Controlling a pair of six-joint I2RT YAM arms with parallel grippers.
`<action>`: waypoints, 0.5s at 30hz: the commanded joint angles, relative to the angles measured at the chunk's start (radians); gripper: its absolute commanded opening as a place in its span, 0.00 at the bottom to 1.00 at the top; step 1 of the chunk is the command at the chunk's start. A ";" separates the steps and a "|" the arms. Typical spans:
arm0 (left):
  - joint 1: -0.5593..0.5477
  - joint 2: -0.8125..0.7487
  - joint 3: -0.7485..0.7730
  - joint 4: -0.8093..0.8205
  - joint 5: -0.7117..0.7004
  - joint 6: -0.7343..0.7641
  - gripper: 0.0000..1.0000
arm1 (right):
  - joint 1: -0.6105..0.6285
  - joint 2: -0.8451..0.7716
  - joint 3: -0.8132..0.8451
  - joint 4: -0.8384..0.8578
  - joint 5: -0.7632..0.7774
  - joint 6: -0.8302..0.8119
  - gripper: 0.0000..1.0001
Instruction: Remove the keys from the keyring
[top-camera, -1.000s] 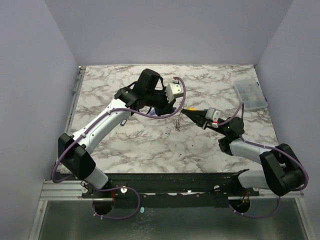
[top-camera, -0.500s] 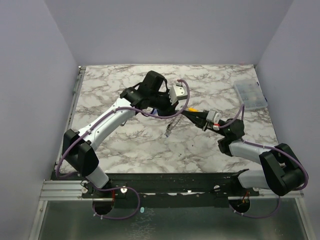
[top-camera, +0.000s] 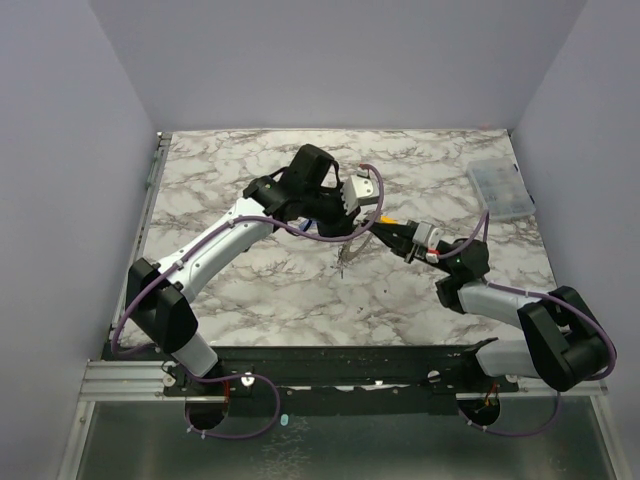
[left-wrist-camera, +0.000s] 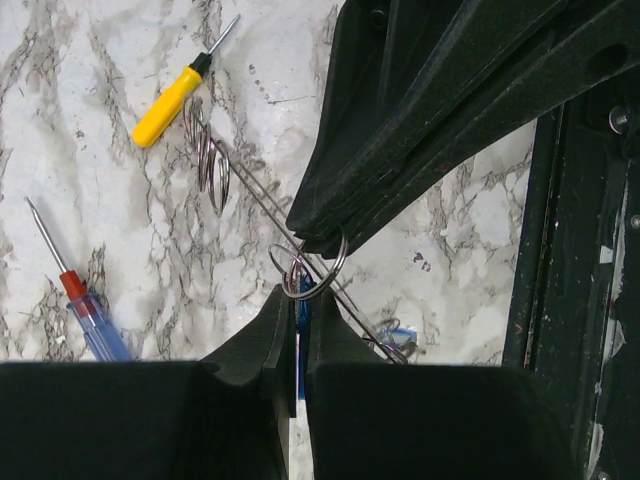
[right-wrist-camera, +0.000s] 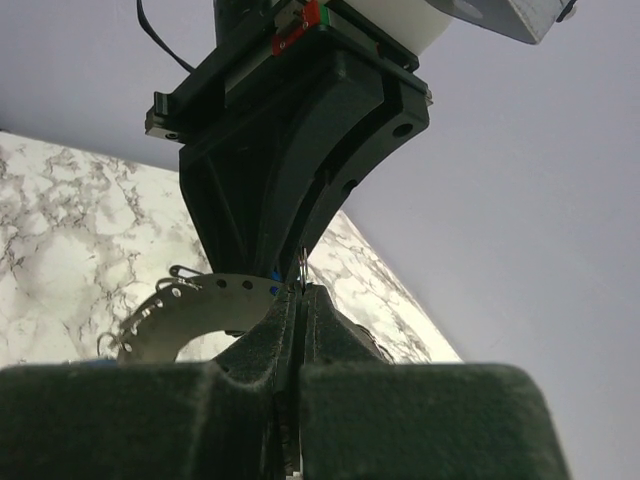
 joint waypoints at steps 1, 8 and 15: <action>-0.003 -0.020 0.020 -0.031 0.014 0.017 0.00 | 0.008 0.003 -0.013 0.087 0.037 -0.039 0.00; 0.021 -0.072 0.013 -0.046 -0.010 0.018 0.00 | 0.008 0.001 -0.027 0.085 0.068 -0.073 0.01; 0.026 -0.091 0.021 -0.053 -0.018 0.021 0.00 | 0.008 0.003 -0.027 0.070 0.074 -0.082 0.01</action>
